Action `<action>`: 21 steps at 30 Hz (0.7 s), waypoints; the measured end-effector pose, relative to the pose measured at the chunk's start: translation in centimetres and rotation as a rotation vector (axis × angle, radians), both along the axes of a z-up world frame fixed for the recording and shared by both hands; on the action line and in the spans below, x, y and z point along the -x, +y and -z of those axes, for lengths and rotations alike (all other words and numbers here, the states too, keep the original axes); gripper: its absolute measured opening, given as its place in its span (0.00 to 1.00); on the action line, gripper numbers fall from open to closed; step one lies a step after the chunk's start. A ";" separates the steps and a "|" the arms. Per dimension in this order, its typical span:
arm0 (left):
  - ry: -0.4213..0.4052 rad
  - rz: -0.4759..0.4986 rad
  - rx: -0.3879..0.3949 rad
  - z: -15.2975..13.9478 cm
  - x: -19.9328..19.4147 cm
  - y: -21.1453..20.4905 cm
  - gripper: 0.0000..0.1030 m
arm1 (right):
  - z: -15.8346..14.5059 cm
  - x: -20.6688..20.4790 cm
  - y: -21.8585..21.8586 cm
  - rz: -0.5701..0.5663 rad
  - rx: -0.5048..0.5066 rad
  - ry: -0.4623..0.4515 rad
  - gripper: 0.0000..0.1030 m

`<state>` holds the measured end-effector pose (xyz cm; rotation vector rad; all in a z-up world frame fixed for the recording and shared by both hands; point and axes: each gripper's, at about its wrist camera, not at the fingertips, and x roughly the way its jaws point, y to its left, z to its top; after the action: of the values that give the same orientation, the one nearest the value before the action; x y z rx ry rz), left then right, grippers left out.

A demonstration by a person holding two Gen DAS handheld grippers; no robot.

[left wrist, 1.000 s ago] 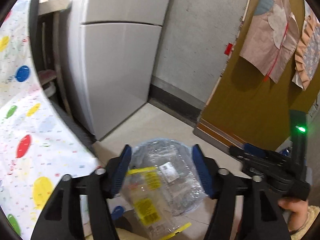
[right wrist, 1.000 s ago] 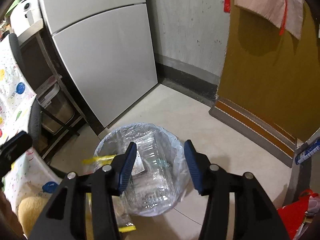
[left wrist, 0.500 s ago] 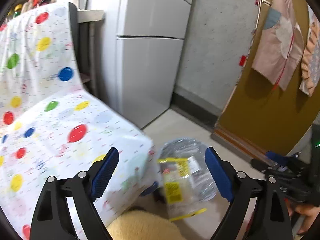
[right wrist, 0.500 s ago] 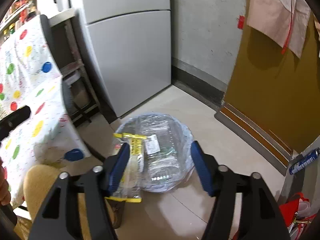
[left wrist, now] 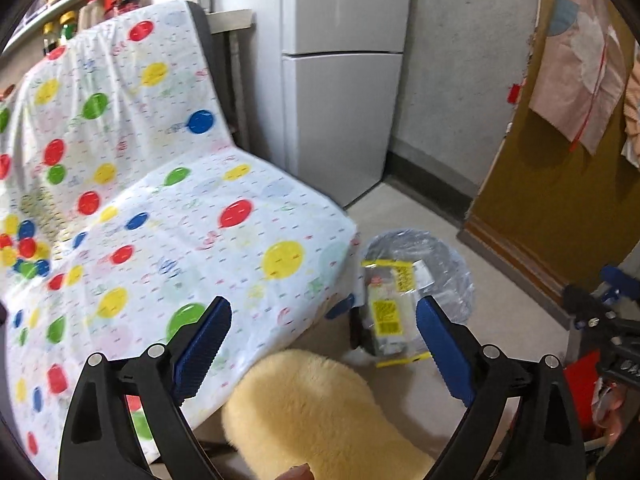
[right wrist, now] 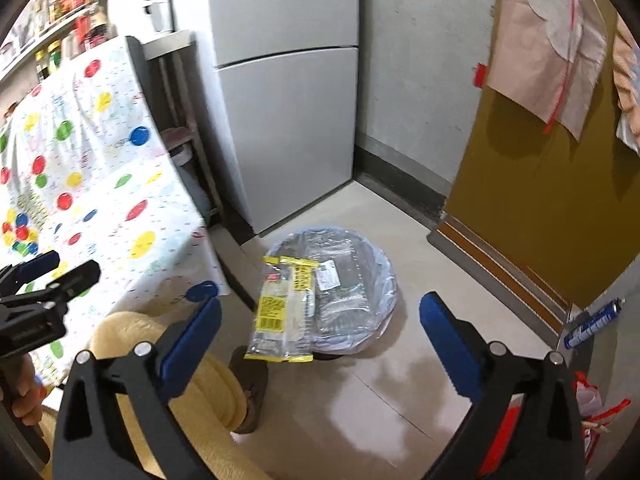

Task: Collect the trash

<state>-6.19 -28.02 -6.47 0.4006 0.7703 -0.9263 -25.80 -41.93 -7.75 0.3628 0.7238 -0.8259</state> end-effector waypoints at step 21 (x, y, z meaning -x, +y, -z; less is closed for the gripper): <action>-0.044 -0.053 -0.007 -1.4 -0.2 1.4 0.90 | -0.2 1.3 -0.2 0.054 0.074 0.072 0.94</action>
<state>-6.02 -26.65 -5.06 0.4032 0.7407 -0.8629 -27.07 -42.10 -7.58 0.2881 0.7509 -0.9184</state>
